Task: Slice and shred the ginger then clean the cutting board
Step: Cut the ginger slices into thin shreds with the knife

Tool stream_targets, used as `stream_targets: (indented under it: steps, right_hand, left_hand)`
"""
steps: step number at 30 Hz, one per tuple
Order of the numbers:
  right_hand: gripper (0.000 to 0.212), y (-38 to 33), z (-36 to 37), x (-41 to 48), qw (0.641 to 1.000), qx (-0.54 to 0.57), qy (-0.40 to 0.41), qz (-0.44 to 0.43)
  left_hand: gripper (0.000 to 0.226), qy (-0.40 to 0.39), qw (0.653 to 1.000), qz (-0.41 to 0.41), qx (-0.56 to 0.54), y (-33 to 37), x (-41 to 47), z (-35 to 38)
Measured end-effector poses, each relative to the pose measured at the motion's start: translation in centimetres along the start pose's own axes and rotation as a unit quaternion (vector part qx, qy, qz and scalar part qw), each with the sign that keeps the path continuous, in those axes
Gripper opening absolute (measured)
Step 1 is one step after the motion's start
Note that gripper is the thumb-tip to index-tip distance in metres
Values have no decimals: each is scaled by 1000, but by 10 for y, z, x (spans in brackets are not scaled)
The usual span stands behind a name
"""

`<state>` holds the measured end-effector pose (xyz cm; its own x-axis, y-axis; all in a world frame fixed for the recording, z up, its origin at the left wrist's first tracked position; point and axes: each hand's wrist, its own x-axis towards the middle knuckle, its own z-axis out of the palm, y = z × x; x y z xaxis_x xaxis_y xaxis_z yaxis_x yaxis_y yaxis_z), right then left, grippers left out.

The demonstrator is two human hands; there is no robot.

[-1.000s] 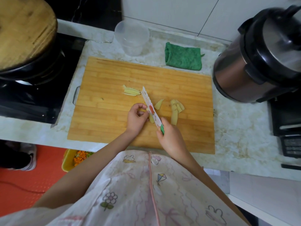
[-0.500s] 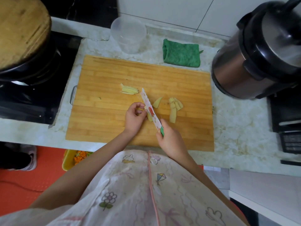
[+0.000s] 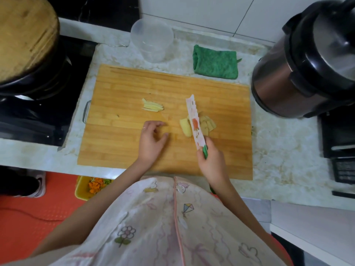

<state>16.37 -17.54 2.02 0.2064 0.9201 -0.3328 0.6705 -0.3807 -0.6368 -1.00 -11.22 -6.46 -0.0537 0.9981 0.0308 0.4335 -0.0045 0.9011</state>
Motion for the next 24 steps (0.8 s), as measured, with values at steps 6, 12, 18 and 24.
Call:
stream_targets:
  steps: [6,12,18,24]
  right_hand:
    - [29,5,5,-5,1000,27,3,-9]
    - [30,15,-7,-12,995,58,72,25]
    - [32,22,-11,-15,992,83,89,33]
    - [27,23,-10,-17,991,104,79,30]
  left_hand:
    - [58,-116,989,18,89,18,20,17]
    - [76,-205,960,18,191,40,34,47]
    - [31,-171,981,4,89,38,33,47]
    - [20,-83,995,-17,-44,34,16,25]
